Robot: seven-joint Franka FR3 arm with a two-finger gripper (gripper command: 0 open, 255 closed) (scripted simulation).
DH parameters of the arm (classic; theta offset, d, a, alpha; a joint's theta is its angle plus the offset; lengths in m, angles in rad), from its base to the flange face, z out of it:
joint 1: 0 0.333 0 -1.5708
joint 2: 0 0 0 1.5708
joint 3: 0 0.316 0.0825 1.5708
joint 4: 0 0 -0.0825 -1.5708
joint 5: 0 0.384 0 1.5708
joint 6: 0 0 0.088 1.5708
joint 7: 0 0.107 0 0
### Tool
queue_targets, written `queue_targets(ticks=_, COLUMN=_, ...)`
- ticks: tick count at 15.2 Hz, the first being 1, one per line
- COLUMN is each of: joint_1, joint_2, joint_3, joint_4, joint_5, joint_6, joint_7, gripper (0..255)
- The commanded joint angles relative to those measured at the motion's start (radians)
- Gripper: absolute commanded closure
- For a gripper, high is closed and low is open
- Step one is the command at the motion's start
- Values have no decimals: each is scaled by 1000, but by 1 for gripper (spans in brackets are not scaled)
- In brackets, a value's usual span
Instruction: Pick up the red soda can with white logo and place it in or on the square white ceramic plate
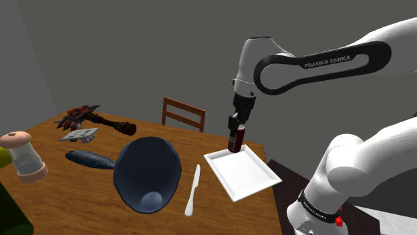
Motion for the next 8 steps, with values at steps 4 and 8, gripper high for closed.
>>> queue_targets(ticks=4, joint_1=-4, joint_2=-214, joint_3=-50, joint_4=-130, joint_5=-13, joint_6=-86, joint_7=-50, gripper=255)
queue_targets(ticks=8, joint_1=-2, joint_2=-201, joint_3=-46, joint_4=-177, joint_5=-9, joint_6=-26, joint_7=-50, gripper=255)
